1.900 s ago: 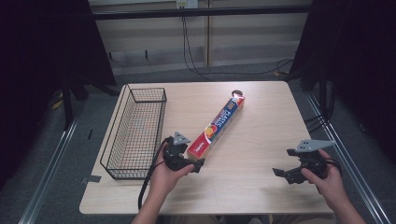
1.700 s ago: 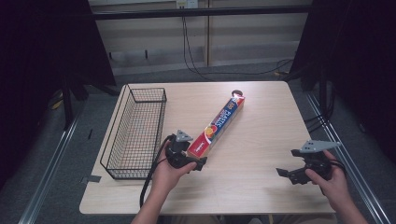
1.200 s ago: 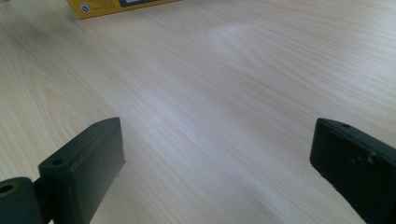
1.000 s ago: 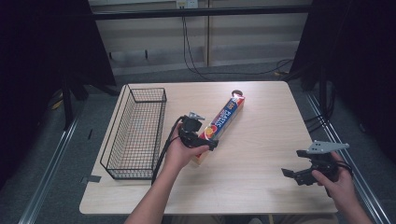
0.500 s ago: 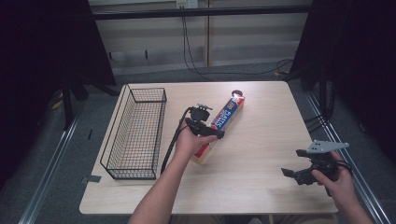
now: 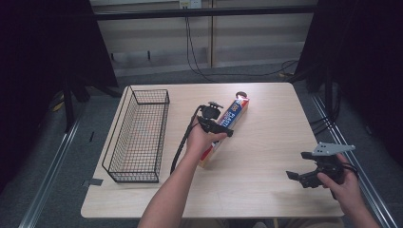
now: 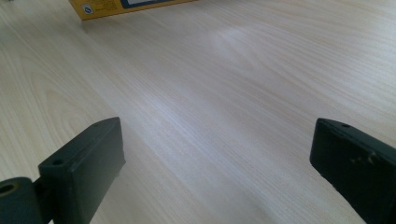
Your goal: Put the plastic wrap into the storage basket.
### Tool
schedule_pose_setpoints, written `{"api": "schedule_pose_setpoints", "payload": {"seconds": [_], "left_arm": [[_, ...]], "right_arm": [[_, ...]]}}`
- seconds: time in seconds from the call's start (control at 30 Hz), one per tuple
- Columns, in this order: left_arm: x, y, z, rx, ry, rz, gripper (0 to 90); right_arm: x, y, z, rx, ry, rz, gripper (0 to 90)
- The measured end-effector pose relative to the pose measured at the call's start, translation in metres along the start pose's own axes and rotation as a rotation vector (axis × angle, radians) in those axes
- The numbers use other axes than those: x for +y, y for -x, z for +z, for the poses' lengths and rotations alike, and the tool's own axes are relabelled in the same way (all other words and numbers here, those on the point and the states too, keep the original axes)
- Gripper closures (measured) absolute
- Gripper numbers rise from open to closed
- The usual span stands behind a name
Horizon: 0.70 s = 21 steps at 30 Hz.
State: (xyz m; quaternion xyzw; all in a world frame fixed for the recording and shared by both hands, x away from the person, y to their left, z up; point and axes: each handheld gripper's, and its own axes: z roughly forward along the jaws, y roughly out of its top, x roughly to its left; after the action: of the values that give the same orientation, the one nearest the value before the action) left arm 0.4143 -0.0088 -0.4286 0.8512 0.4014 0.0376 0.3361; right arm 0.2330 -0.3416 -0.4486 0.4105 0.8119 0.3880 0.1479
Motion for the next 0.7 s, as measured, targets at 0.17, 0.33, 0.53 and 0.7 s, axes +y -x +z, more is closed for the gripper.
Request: {"api": "schedule_pose_setpoints", "payload": {"seconds": [0.17, 0.33, 0.53, 0.7], "left_arm": [[0.003, -0.003, 0.008, 0.025, -0.007, -0.003, 17.0], [0.006, -0.008, 0.013, 0.042, -0.023, -0.007, 19.2], [0.008, -0.01, 0.021, 0.051, -0.03, -0.018, 20.6], [0.01, -0.01, 0.027, 0.065, -0.031, -0.028, 22.3]], "right_arm": [[0.0, -0.001, 0.0, 0.0, 0.003, -0.002, 2.7], [0.001, 0.0, 0.0, 0.0, 0.005, -0.007, 2.7], [0.001, 0.0, 0.0, 0.005, 0.008, -0.006, 2.6], [0.001, 0.001, -0.001, 0.006, 0.013, -0.004, 2.6]]}}
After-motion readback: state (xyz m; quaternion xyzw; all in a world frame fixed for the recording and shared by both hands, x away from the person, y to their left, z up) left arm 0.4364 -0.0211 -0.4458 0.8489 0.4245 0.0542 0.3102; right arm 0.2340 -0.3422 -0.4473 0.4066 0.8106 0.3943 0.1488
